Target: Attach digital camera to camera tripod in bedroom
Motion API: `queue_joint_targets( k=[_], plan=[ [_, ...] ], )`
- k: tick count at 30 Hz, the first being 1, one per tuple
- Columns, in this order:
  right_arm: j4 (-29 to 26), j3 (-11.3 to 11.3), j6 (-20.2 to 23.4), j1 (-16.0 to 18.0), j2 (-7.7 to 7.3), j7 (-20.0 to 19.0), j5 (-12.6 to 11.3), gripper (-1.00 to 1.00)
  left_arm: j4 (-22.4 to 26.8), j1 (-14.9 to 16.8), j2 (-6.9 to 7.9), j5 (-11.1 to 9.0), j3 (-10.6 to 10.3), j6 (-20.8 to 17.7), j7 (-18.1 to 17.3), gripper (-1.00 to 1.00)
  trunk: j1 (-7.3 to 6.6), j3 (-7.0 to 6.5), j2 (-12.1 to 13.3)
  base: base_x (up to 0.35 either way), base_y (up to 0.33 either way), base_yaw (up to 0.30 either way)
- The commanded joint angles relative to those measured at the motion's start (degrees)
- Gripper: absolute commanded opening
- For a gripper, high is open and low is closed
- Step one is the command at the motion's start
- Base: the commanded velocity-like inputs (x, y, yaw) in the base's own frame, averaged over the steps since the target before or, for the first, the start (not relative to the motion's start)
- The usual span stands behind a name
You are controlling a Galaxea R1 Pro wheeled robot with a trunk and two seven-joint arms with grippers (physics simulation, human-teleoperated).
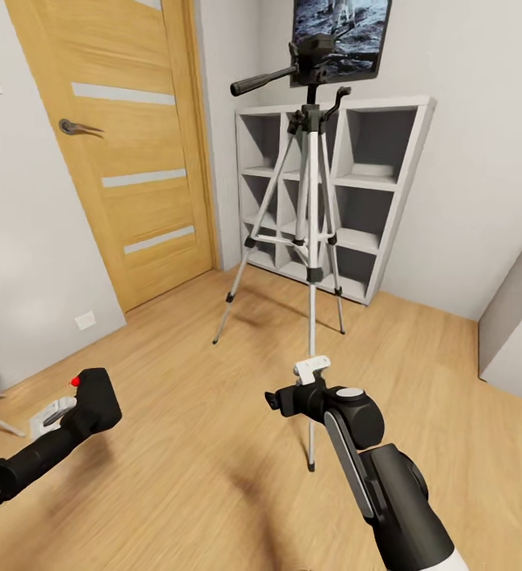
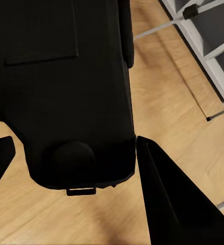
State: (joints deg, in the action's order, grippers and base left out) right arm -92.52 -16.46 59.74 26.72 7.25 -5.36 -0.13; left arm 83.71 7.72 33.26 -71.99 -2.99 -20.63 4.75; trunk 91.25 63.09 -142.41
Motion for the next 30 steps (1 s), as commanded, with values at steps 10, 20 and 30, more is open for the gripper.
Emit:
queue_joint_targets(
  k=[10,20,30],
  plan=[
    [0.0,-0.1,0.3,0.0,0.04,-0.2,0.0,1.0,0.1,0.0,-0.02,-0.4,-0.1,-0.1,0.4,-1.0,-0.01,0.05,0.0,0.001,0.002,-0.273],
    [0.0,-0.4,0.3,-0.1,-0.23,-0.3,0.0,1.0,6.0,0.0,0.22,-0.4,0.4,-4.8,0.5,-1.0,-0.89,-0.67,1.6,0.0,0.087,-0.279],
    [0.0,-0.4,0.3,-0.1,-0.26,-0.4,0.0,1.0,7.4,0.6,0.21,-0.4,0.7,-9.5,0.6,-1.0,-3.09,-2.46,5.6,0.0,0.007,-0.279]
  ],
)
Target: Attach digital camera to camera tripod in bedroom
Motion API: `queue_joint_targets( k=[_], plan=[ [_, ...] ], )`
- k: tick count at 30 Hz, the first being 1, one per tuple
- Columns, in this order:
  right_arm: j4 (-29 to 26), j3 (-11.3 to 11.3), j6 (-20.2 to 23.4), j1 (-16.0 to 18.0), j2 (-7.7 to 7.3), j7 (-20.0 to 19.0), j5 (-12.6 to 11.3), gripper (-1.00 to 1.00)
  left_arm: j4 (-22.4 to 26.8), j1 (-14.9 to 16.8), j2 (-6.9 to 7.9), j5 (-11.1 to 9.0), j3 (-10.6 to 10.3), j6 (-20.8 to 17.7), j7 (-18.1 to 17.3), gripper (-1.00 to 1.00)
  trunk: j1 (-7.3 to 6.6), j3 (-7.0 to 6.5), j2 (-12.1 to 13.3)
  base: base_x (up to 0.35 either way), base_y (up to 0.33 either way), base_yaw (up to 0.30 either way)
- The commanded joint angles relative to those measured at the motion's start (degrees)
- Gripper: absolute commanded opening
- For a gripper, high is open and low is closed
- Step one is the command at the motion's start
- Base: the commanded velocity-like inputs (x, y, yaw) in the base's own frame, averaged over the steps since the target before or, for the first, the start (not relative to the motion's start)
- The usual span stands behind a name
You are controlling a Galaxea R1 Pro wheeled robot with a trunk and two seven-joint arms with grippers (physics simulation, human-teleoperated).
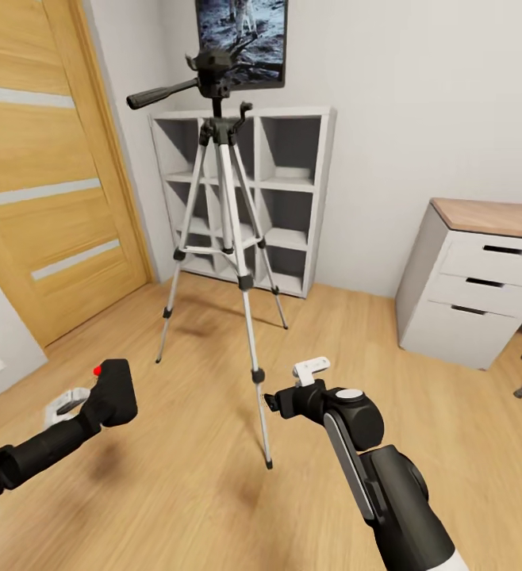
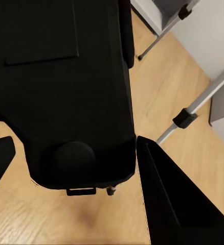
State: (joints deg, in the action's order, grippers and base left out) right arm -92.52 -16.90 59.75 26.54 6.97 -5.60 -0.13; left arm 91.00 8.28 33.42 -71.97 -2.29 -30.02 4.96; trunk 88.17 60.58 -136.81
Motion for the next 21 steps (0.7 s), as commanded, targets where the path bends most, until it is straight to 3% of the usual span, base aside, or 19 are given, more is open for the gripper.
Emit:
queue_joint_targets(
  k=[1,11,14,15,16,21],
  plan=[
    [0.0,0.0,0.3,0.0,0.01,-0.2,0.0,1.0,0.1,0.1,0.07,-0.4,0.0,-0.3,0.4,-1.0,-0.24,-0.13,0.4,0.0,0.002,-0.279],
    [0.0,0.0,0.3,0.0,-0.02,-0.2,0.0,1.0,0.1,1.2,0.3,-0.5,0.6,-0.8,0.4,-1.0,-2.43,-1.93,4.4,0.0,0.001,-0.279],
    [0.0,-0.1,0.3,0.0,-0.03,-0.2,0.0,1.0,0.1,1.4,0.41,-0.7,2.7,-1.3,0.4,-1.0,-3.09,-2.47,5.6,0.0,0.0,-0.279],
    [0.0,-0.1,0.3,0.0,-0.03,-0.2,0.0,1.0,0.1,1.4,0.29,-0.7,4.7,-2.3,0.3,-1.0,-3.31,-2.64,6.0,0.0,0.0,-0.27],
    [0.0,-0.1,0.3,0.0,-0.03,-0.2,0.0,1.0,0.1,1.4,0.29,-0.7,4.7,-2.3,0.3,-1.0,-3.53,-2.82,6.4,0.0,0.0,-0.27],
    [0.0,-0.4,0.3,-0.1,-0.04,-0.2,0.0,1.0,-0.2,1.5,-0.1,-0.7,9.3,-4.8,0.5,-1.0,-4.63,-3.72,8.4,0.0,0.0,-0.166]
  ],
)
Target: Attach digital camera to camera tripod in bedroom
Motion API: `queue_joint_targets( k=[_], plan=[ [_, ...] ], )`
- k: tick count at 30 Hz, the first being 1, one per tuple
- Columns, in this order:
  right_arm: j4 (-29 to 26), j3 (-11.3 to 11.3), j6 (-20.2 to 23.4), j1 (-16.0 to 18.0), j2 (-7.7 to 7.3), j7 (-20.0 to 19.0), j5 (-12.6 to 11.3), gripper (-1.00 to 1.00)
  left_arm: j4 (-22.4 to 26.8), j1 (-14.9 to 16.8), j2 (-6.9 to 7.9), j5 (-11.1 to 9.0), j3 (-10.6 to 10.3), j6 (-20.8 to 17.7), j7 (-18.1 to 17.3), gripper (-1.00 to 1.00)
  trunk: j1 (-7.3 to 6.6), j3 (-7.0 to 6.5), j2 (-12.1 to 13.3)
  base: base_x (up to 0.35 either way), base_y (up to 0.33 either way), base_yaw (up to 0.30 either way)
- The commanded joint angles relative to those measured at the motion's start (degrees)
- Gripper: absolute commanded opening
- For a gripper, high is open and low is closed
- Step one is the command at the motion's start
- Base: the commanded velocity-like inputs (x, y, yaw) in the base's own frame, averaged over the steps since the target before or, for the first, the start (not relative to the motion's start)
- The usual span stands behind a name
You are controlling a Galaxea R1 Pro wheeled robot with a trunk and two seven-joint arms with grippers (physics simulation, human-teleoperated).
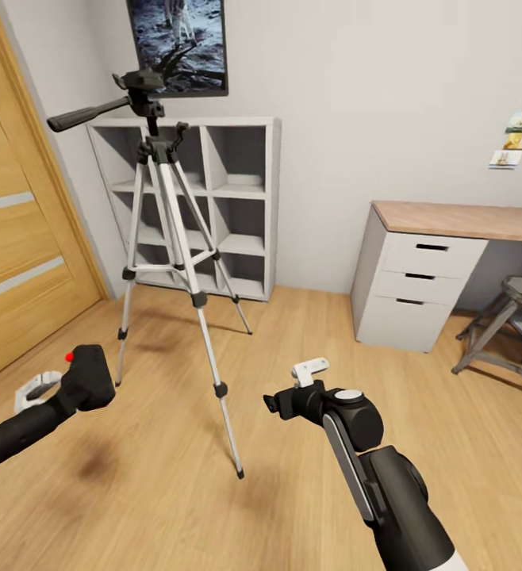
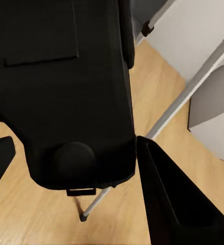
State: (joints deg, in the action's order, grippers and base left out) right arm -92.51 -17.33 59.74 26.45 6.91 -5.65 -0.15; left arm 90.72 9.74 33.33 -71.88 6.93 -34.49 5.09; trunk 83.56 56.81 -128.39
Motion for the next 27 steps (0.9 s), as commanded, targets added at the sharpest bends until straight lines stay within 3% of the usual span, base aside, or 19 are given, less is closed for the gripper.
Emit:
queue_joint_targets(
  k=[1,3,5,11,15,19,27],
  plan=[
    [0.0,0.0,0.3,0.0,-0.02,-0.2,0.1,1.0,-0.5,0.0,-0.25,-0.6,0.3,-0.3,0.4,-1.0,-0.23,-0.13,0.4,0.0,0.0,-0.055],
    [0.0,0.0,0.3,0.0,-0.08,-0.4,0.0,1.0,-2.6,0.0,-1.38,-0.5,0.6,-0.2,0.4,-1.0,-0.67,-0.49,1.2,0.0,0.0,-0.04],
    [0.0,0.1,0.3,0.0,-0.15,-0.5,0.0,1.0,-5.2,0.1,-3.82,0.1,1.0,0.5,0.4,-1.0,-1.11,-0.85,2.0,0.0,0.0,-0.02],
    [0.0,0.2,0.3,0.0,-0.21,-0.6,0.0,1.0,-7.7,0.2,-8.29,4.3,1.3,2.6,0.5,-1.0,-2.43,-1.93,4.4,0.0,0.0,-0.009],
    [0.0,0.6,0.3,-0.1,-0.23,-0.7,0.0,1.0,-8.6,0.2,-11.36,5.8,1.6,3.4,0.6,-1.0,-3.31,-2.64,6.0,0.0,0.0,-0.003],
    [0.0,0.7,0.3,-0.1,-0.23,-0.7,0.0,1.0,-11.0,0.7,-13.07,6.5,1.8,4.6,0.6,-1.0,-4.19,-3.36,7.6,0.0,0.0,-0.001],
    [0.0,0.1,0.3,-0.2,-0.23,-0.6,0.0,1.0,-12.2,1.2,-13.61,6.7,1.9,5.4,0.0,-1.0,-5.94,-4.8,10.8,0.0,0.0,0.0]
  ],
)
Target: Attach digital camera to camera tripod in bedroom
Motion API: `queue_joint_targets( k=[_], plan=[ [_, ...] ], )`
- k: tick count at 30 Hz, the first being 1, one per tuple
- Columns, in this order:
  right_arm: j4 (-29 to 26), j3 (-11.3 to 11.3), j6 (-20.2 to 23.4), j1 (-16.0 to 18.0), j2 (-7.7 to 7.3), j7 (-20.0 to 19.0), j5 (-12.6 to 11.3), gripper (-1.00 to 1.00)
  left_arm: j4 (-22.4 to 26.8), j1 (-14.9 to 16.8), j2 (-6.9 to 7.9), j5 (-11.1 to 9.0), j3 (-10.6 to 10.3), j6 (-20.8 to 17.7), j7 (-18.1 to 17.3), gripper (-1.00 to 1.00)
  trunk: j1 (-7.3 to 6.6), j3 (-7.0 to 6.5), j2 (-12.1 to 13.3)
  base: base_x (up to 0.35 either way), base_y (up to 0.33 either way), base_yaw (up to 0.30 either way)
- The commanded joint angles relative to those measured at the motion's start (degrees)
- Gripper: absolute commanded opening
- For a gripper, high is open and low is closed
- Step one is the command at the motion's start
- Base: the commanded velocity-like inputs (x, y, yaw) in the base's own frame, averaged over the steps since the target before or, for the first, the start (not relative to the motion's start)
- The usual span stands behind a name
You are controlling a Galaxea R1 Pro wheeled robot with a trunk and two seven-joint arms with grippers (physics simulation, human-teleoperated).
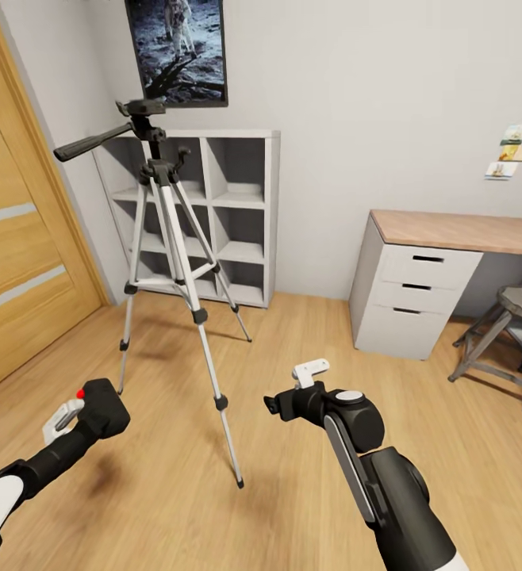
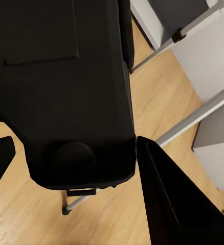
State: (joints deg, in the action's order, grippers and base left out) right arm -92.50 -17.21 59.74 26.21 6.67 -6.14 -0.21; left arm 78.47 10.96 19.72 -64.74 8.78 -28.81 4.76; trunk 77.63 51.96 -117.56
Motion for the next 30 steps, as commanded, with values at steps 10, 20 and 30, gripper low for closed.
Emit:
queue_joint_targets(
  k=[10,20,30],
  plan=[
    [0.0,-0.1,0.3,-0.2,-0.06,-0.1,0.0,1.0,0.9,0.1,0.34,-0.5,1.7,-0.6,-0.1,-1.0,-2.21,-1.75,4.0,0.0,0.0,0.0],
    [0.0,0.1,0.3,-0.1,0.21,-0.1,0.1,1.0,3.5,-0.2,0.4,-0.5,3.0,-1.1,0.3,-1.0,-4.41,-3.54,8.0,0.0,0.0,0.0],
    [0.0,0.0,0.3,-0.1,0.21,0.0,0.0,1.0,9.1,1.5,0.99,-0.9,5.4,-9.4,3.0,-1.0,-6.6,-5.18,12.0,0.0,0.0,-0.097]
  ],
)
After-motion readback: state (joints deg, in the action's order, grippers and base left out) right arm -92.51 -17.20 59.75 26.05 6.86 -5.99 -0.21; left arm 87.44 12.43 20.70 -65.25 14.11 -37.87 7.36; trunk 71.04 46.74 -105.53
